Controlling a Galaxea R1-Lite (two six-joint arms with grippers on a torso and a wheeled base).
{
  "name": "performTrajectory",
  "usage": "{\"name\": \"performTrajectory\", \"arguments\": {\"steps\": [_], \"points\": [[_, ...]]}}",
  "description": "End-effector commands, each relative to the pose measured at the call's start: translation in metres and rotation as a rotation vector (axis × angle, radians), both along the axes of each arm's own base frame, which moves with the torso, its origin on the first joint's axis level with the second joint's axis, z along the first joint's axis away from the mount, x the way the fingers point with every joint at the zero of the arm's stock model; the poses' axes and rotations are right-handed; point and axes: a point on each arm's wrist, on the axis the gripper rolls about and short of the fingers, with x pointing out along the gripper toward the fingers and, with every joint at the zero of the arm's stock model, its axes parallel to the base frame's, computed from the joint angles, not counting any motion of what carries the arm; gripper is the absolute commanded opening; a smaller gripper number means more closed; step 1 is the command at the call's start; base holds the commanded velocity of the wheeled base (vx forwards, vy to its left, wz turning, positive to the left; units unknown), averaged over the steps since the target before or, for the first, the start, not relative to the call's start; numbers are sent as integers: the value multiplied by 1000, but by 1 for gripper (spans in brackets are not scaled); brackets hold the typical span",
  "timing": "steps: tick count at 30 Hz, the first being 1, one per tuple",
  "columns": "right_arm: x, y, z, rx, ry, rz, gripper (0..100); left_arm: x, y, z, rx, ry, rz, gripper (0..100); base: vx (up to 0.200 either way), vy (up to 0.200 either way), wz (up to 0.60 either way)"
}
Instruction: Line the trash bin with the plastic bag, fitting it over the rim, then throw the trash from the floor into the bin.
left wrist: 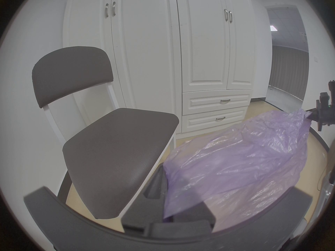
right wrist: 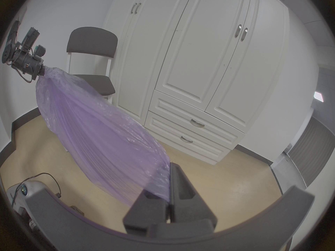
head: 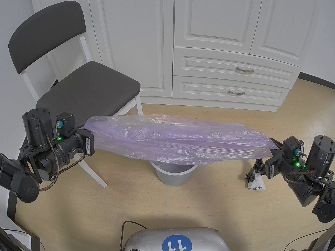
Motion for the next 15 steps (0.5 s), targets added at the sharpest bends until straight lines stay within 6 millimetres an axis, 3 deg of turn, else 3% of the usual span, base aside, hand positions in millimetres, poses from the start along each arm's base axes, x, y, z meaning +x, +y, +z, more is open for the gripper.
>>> {"name": "performTrajectory", "arguments": {"steps": [1, 7, 15], "points": [[0, -1, 0, -1, 1, -5, 0, 1, 0, -2, 2, 4, 4, 0, 0, 0, 0], [0, 4, 0, 5, -5, 16, 0, 5, -5, -9, 17, 19, -5, 0, 0, 0, 0], [-2, 16, -1, 24, 0, 74, 0, 0, -34, -11, 5, 4, -105, 0, 0, 0, 0]]}}
